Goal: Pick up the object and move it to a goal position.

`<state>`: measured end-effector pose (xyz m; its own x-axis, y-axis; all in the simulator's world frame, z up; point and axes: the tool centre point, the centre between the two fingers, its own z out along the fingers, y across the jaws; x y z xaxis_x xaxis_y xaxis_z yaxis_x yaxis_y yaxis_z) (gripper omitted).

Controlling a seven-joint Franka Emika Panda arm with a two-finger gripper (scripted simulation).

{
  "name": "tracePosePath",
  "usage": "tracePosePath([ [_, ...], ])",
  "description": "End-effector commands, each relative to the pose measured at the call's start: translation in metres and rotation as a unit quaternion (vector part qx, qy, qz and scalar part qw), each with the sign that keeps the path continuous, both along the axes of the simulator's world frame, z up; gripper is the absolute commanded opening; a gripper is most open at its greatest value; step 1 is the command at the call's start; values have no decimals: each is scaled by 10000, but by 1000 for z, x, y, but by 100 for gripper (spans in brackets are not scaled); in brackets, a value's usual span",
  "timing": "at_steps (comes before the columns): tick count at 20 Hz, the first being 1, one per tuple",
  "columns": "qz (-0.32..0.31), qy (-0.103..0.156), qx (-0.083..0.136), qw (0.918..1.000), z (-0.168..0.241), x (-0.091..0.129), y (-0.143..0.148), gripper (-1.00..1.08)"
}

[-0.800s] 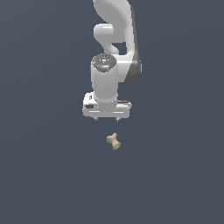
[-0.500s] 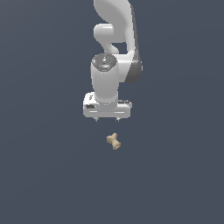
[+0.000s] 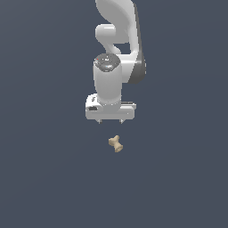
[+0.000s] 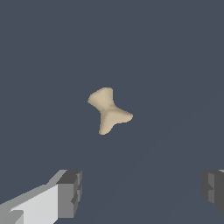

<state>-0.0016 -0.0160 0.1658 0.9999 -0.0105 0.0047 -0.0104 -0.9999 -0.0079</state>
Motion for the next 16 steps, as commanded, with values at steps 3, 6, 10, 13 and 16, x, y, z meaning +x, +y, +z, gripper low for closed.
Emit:
tracePosePath([
  [3, 101, 2, -6, 9999, -3, 2, 1, 100],
  [6, 268, 4, -17, 9996, -7, 6, 3, 100],
  [10, 598, 9, -35, 9982, -16, 13, 6, 100],
  [13, 930, 13, -48, 9957, -26, 21, 9, 100],
  [16, 1333, 17, -57, 9911, -37, 29, 14, 100],
])
